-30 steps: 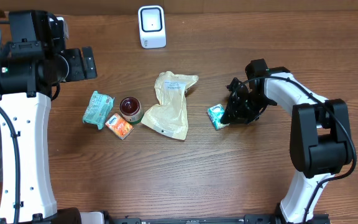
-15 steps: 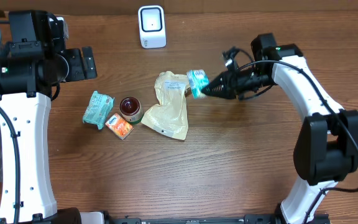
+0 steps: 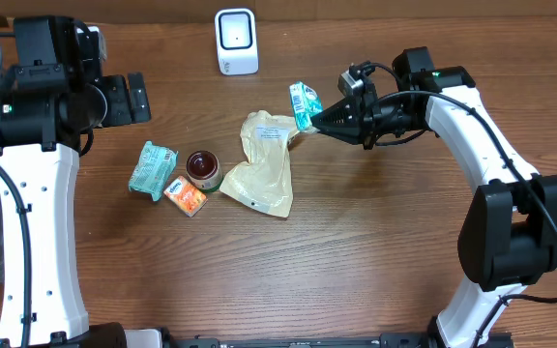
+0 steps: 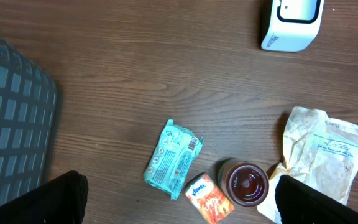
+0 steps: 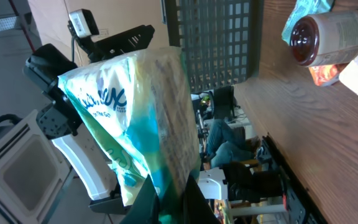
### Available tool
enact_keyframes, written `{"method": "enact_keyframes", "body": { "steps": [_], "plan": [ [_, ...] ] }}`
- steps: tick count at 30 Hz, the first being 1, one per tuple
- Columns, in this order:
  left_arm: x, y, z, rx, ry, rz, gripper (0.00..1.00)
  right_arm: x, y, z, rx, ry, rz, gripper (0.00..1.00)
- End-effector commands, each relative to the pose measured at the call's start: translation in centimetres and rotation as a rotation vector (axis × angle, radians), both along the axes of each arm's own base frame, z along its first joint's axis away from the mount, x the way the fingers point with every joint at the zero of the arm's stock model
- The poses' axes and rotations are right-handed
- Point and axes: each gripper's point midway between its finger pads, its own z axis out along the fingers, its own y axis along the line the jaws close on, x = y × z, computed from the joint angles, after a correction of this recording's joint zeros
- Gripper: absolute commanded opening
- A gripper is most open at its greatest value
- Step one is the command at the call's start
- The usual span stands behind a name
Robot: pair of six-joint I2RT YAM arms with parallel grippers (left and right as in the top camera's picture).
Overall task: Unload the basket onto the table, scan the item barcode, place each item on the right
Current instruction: 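Lift the green Kleenex pack and hold it over the scanner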
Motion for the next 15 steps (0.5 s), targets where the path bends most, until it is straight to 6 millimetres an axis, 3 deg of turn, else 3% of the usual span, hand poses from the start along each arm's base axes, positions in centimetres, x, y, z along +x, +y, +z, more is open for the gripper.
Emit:
{"method": "enact_keyframes", "body": {
  "steps": [1, 5, 8, 10, 12, 15],
  "plan": [
    [0.0, -0.2, 1.2, 0.016, -0.034, -0.019, 1.00, 0.2, 0.0, 2.5, 0.047, -0.071, 0.004, 0.04],
    [0.0, -0.2, 1.2, 0.016, -0.034, -0.019, 1.00, 0.5, 0.3, 1.5, -0.024, -0.072, 0.000, 0.04],
    [0.0, -0.2, 1.2, 0.016, -0.034, -0.019, 0.99, 1.1, 2.2, -1.1, -0.250, -0.091, -0.008, 0.04],
    [0.0, -0.2, 1.2, 0.016, -0.034, -0.019, 1.00, 2.1, 3.7, -1.3, -0.460, -0.207, -0.038, 0.04],
    [0.0, -0.2, 1.2, 0.016, -0.034, -0.019, 0.99, 3.1, 4.1, -0.8, -0.594, -0.282, -0.083, 0.04],
    [0.0, -0.2, 1.2, 0.016, -0.034, -0.019, 1.00, 4.8, 4.8, 1.8, -0.726, -0.424, -0.167, 0.04]
  ]
}}
